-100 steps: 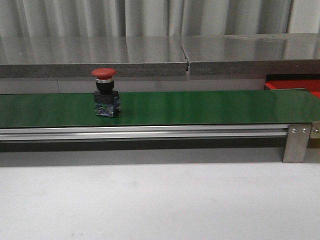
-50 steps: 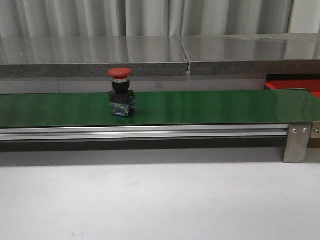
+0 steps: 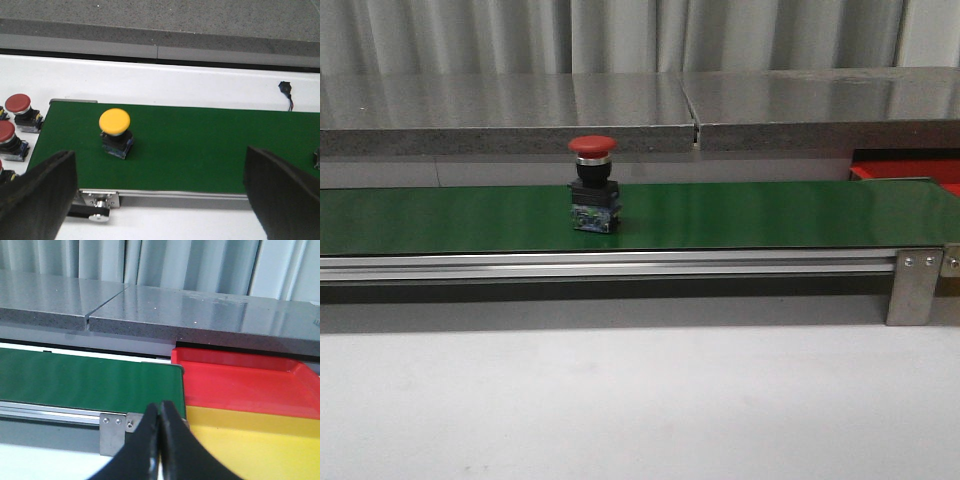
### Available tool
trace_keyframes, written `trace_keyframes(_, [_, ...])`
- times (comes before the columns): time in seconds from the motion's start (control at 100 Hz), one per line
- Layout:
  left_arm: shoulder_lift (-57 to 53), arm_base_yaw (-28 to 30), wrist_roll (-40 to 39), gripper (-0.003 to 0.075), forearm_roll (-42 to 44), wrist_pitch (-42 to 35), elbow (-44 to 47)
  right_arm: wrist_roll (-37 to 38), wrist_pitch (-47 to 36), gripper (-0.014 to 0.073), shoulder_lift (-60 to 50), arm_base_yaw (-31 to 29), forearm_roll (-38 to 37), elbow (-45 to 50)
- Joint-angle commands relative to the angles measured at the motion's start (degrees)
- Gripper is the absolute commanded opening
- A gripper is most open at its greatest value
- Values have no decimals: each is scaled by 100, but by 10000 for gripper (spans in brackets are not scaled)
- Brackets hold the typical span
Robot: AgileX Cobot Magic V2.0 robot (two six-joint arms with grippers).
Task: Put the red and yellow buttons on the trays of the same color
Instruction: 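Carry the yellow button onto the green belt and release it, then grasp the red button at the belt's end with the right gripper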
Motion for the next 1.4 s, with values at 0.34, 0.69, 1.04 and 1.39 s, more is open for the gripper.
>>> trace_keyframes(0.34, [-2475, -46, -6, 531, -60, -429, 1791, -25, -553, -68, -84, 18, -70, -53])
trace_keyframes(0.69, [-2771, -46, -6, -19, -60, -448, 2008, -25, -628, -68, -54, 18, 54, -313])
trace_keyframes(1.04, [-2771, -46, -6, -19, -60, -457, 2008, -25, 1099, -68, 1480, 18, 348, -2298])
trace_keyframes(1.39, [-2771, -46, -6, -19, -60, -457, 2008, -25, 3357, -68, 4529, 18, 348, -4852])
